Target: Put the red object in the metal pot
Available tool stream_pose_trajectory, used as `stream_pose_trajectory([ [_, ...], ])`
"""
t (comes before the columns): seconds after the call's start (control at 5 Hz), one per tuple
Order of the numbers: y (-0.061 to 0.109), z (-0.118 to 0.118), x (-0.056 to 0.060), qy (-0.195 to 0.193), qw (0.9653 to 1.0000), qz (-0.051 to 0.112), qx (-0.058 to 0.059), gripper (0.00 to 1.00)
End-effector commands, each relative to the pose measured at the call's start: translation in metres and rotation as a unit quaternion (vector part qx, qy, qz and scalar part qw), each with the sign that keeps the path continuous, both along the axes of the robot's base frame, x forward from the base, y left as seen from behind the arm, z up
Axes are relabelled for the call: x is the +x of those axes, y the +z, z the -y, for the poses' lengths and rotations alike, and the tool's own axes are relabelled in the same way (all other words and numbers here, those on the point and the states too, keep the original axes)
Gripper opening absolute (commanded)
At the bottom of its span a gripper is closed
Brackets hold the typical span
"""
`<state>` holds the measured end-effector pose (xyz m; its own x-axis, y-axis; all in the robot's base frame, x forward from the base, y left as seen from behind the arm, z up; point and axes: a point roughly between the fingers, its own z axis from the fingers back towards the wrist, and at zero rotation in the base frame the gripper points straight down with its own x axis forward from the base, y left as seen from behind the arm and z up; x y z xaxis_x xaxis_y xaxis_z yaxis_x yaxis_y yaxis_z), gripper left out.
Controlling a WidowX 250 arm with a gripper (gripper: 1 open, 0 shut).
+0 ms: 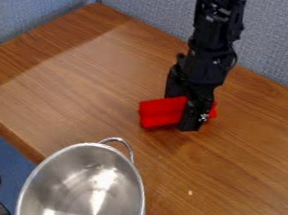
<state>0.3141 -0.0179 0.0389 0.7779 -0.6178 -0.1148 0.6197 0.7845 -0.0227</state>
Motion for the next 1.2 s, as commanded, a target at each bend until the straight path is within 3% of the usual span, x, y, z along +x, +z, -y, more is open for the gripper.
stream_pose_trajectory([
  [0.0, 0.0062, 0.0018, 0.0037, -0.005, 0.9999, 0.015, 0.000, 1.00],
  [0.2, 0.0041, 0.0014, 0.0045, -0.005, 0.9999, 0.016, 0.000, 1.00],
  [0.4, 0.0018, 0.0009, 0.0051, -0.004, 0.9998, 0.018, 0.000, 0.00],
  [1.0, 0.0042, -0.0013, 0.0049, 0.016, 0.9996, 0.022, -0.003, 0.00],
])
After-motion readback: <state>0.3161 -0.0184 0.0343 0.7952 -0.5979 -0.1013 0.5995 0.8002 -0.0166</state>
